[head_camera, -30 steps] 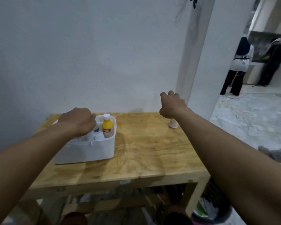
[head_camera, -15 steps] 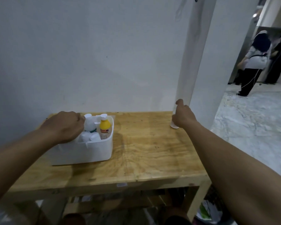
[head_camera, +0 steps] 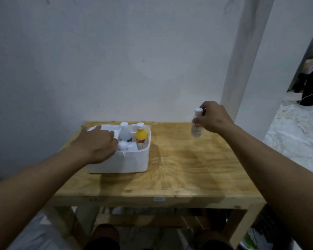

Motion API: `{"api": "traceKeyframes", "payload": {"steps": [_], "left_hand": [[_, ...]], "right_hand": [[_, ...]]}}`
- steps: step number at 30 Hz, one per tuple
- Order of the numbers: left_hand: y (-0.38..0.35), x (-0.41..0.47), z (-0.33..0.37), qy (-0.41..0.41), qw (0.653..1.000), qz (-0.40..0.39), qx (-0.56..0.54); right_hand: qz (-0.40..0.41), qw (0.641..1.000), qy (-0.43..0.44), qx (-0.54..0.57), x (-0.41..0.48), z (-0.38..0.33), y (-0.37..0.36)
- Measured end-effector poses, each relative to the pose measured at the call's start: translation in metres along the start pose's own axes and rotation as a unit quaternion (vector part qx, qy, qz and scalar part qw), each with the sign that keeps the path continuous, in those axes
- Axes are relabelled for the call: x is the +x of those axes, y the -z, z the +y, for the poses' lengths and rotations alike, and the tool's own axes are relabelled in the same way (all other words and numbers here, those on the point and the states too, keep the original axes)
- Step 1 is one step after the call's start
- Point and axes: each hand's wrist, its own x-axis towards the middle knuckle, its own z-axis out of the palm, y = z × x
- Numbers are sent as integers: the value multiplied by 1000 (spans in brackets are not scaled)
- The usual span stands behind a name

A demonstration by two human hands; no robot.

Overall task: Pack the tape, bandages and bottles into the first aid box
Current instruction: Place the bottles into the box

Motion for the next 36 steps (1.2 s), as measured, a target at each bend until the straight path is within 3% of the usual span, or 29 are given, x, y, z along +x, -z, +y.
{"api": "traceKeyframes", "payload": {"steps": [13,36], "left_hand": [[3,-7,-3,17,998,-53,-27],[7,-9,-13,-18,995,-61,-76]], "right_hand": [[-57,984,140,89,-37,-137,23],[-201,967,155,-22,-39,-163,-60]]}}
